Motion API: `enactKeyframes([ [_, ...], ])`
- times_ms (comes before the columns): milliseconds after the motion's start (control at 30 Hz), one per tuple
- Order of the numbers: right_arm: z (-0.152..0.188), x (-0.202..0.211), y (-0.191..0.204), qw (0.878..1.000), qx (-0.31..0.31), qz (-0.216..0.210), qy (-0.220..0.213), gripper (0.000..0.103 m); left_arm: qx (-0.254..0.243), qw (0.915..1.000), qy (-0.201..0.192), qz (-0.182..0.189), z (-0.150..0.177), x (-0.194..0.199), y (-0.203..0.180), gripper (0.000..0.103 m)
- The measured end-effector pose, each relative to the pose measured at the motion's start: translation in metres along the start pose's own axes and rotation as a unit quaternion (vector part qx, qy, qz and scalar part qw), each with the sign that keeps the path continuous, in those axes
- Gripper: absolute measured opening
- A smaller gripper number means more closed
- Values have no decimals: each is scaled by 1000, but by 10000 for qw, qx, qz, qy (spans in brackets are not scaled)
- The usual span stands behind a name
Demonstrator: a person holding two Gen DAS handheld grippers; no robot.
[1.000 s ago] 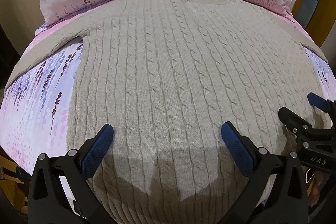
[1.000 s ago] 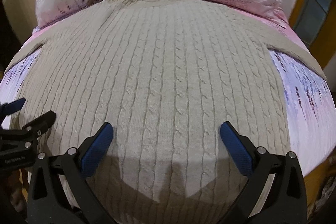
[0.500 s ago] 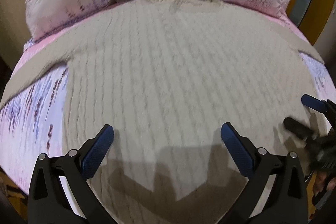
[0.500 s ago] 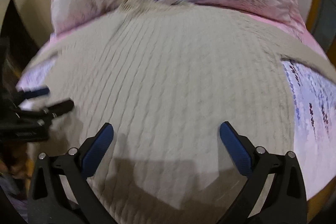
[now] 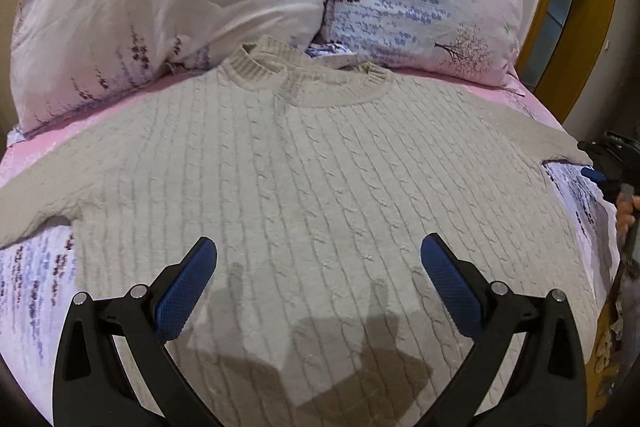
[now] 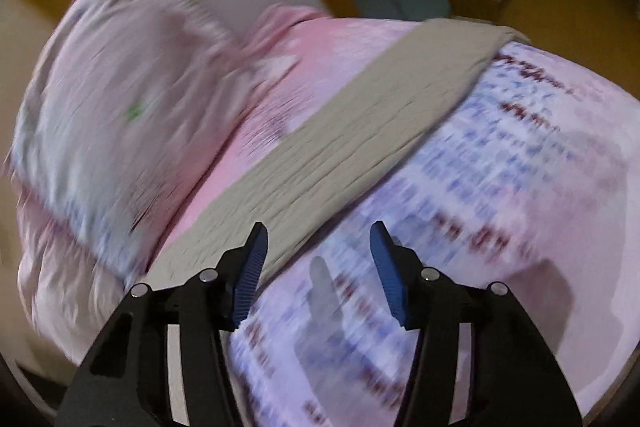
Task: Fold small clothes
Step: 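Grasp the sweater sleeve cuff with the right gripper, then fold the sleeve across the sweater body with the right gripper and release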
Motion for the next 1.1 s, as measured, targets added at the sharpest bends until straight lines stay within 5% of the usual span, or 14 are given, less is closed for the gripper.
enactKeyframes([
  [267,-34,-24,-26,9990,-416,52,-172,40,-47,9995,-217,223,-4,-3,-1,102],
  [567,-62,-19,-51,9946,-866,209,-532,33,209,9992,127,332,4,-18,6,102],
  [667,-69,-20,-60,9938,-875,350,-595,12,230,9990,167,343,5,-21,6,102],
  [733,-72,-22,-60,9940,-787,455,-613,9,232,9989,252,327,6,-24,6,102],
  [933,-74,7,-17,9911,88,437,-1255,8,122,9991,351,223,8,-28,4,102],
  [1100,-55,31,53,9839,990,-189,-1477,7,106,9990,374,223,8,-30,4,102],
])
Point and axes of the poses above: each gripper's, at about its wrist camera, not at the fingertips, and x roughly against the way its jaws point, y to its left, z to its underside, the point moved 8 cm from there along -x, roughly the way its jaws point, and after that the axes turned 5 degrees about -x, right-handed, at the moved point
